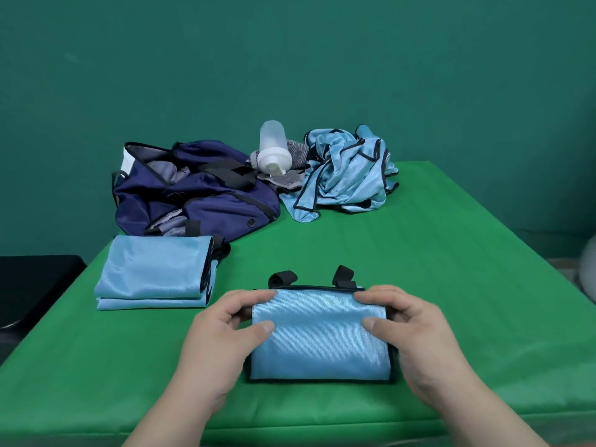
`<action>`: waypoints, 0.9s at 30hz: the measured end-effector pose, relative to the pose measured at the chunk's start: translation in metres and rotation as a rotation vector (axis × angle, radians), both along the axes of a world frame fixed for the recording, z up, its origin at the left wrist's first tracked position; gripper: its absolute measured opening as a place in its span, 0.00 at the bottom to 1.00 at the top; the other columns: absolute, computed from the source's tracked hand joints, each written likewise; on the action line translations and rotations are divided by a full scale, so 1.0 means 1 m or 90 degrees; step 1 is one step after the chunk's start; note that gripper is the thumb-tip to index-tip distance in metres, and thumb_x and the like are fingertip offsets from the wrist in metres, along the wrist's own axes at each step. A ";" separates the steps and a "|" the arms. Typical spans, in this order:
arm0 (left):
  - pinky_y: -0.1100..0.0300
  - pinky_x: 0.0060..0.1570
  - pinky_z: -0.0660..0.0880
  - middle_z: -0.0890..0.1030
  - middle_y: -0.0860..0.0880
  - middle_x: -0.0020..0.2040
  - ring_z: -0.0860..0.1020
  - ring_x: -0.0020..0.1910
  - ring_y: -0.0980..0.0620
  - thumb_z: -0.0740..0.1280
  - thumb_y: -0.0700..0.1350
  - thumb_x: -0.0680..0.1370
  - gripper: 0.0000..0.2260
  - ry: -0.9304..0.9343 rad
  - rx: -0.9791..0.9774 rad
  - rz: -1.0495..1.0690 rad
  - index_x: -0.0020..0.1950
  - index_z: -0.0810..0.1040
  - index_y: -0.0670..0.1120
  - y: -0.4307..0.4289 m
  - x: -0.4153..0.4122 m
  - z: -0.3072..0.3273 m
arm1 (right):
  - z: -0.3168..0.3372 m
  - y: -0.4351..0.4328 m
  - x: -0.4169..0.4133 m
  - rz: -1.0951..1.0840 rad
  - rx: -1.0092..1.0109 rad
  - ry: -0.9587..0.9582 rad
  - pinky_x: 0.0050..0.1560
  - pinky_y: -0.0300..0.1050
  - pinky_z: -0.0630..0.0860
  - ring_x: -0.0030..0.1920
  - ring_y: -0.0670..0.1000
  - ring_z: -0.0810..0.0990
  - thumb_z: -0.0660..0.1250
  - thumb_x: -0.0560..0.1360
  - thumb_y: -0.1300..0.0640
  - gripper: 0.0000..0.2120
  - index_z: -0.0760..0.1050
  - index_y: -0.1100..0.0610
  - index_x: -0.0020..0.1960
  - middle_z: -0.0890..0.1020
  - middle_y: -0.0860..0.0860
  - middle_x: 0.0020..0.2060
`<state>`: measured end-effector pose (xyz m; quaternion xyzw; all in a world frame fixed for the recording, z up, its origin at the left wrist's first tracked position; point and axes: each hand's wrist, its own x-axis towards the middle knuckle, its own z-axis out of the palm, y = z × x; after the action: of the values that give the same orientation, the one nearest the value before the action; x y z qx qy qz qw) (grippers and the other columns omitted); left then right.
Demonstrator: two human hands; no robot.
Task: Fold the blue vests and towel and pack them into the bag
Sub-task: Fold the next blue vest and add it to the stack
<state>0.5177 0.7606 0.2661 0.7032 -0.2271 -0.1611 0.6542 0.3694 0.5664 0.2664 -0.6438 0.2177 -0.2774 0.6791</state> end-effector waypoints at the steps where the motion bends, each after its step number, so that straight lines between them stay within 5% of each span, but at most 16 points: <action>1: 0.61 0.55 0.73 0.85 0.53 0.50 0.80 0.51 0.53 0.78 0.35 0.66 0.19 0.005 -0.005 0.000 0.47 0.86 0.59 0.004 0.001 0.004 | 0.003 0.002 0.002 0.004 0.006 -0.010 0.55 0.43 0.72 0.49 0.45 0.80 0.71 0.68 0.77 0.21 0.87 0.52 0.44 0.83 0.42 0.44; 6: 0.62 0.55 0.73 0.85 0.50 0.52 0.80 0.54 0.55 0.75 0.41 0.59 0.20 -0.002 -0.008 0.002 0.48 0.87 0.59 0.036 0.016 0.026 | 0.016 0.022 0.022 0.050 0.030 -0.044 0.57 0.48 0.73 0.51 0.49 0.81 0.70 0.67 0.80 0.21 0.87 0.55 0.44 0.84 0.44 0.45; 13: 0.71 0.43 0.73 0.83 0.52 0.40 0.79 0.43 0.59 0.78 0.37 0.61 0.20 -0.032 -0.007 0.051 0.47 0.87 0.56 0.090 0.054 0.060 | 0.038 0.062 0.082 0.117 0.026 -0.083 0.58 0.48 0.74 0.54 0.51 0.82 0.70 0.65 0.80 0.23 0.87 0.55 0.45 0.84 0.45 0.49; 17: 0.70 0.42 0.73 0.83 0.51 0.38 0.77 0.39 0.58 0.78 0.31 0.65 0.21 -0.078 0.027 0.088 0.46 0.87 0.56 0.117 0.090 0.080 | 0.048 0.085 0.128 0.130 -0.010 -0.085 0.60 0.42 0.74 0.56 0.46 0.82 0.71 0.64 0.79 0.24 0.87 0.52 0.44 0.84 0.43 0.52; 21: 0.66 0.41 0.72 0.81 0.56 0.35 0.75 0.36 0.57 0.76 0.30 0.68 0.20 -0.115 0.105 0.126 0.47 0.87 0.56 0.132 0.140 0.093 | 0.057 0.108 0.174 0.119 -0.044 -0.057 0.51 0.28 0.71 0.53 0.34 0.79 0.72 0.66 0.76 0.21 0.86 0.50 0.44 0.82 0.41 0.57; 25: 0.51 0.54 0.77 0.84 0.43 0.45 0.79 0.43 0.42 0.77 0.42 0.61 0.19 -0.114 0.149 0.138 0.49 0.86 0.59 0.133 0.188 0.097 | 0.062 0.117 0.215 0.097 -0.149 -0.027 0.46 0.24 0.70 0.49 0.26 0.75 0.72 0.69 0.72 0.21 0.83 0.46 0.49 0.78 0.39 0.61; 27: 0.52 0.45 0.79 0.84 0.44 0.43 0.79 0.39 0.45 0.76 0.38 0.63 0.18 -0.090 0.156 0.137 0.48 0.87 0.57 0.126 0.208 0.093 | 0.060 0.116 0.232 0.079 -0.186 0.003 0.39 0.22 0.69 0.42 0.25 0.75 0.71 0.70 0.71 0.21 0.83 0.47 0.52 0.76 0.40 0.63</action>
<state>0.7255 0.8870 0.3591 0.8076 -0.1745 -0.0664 0.5594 0.6012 0.6820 0.3261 -0.7485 0.1362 -0.2619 0.5938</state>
